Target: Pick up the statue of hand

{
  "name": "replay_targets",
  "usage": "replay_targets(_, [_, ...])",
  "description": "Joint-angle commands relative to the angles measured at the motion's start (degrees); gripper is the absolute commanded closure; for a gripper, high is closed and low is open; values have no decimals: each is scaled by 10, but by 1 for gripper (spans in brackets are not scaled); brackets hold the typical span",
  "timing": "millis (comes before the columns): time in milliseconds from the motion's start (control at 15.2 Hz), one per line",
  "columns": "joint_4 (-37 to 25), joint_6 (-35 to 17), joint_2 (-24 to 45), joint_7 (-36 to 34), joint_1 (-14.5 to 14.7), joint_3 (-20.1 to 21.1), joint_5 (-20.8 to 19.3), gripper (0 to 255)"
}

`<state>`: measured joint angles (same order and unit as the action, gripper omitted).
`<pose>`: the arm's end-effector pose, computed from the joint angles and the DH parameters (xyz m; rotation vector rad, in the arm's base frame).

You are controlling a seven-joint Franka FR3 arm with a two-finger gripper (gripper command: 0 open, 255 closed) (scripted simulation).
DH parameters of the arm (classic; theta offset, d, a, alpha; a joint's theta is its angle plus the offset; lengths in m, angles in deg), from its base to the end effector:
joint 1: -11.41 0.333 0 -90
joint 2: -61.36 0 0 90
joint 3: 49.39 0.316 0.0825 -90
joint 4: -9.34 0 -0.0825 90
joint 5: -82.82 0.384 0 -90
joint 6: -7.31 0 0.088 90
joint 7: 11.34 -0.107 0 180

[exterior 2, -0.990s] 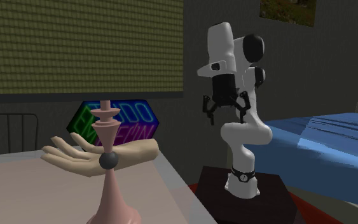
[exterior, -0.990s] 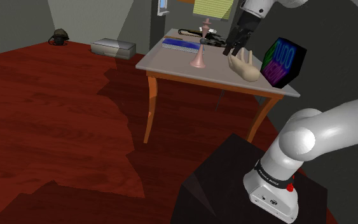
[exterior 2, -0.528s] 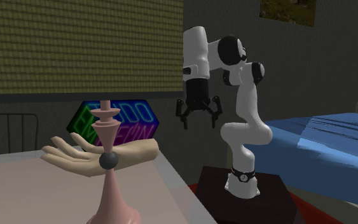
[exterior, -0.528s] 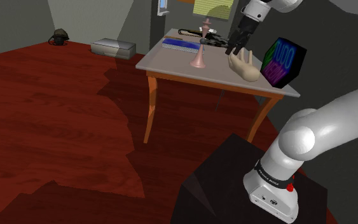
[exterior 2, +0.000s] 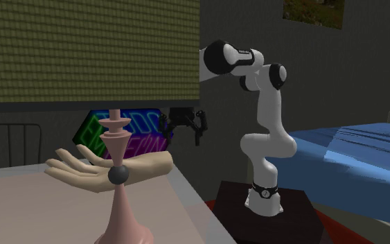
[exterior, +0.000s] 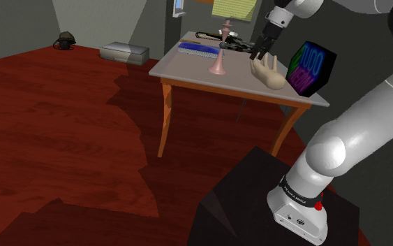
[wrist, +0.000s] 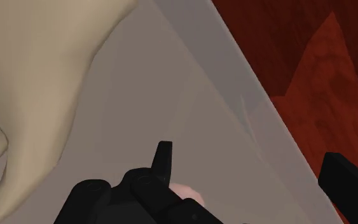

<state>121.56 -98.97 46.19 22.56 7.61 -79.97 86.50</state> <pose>0.4024 -0.3006 0.5838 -3.0305 0.0236 -0.3233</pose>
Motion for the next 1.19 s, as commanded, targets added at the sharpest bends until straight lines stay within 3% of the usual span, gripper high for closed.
replay_targets(0, [-31, 0, 36, 33, -2, -24, 16, 0])
replay_targets(396, [-154, 17, 179, 135, -27, -85, 106, 0])
replay_targets(726, [-289, 60, 315, 208, -96, -101, 199, 0])
replay_targets(1122, [-246, 21, 311, 216, -91, -97, 199, 0])
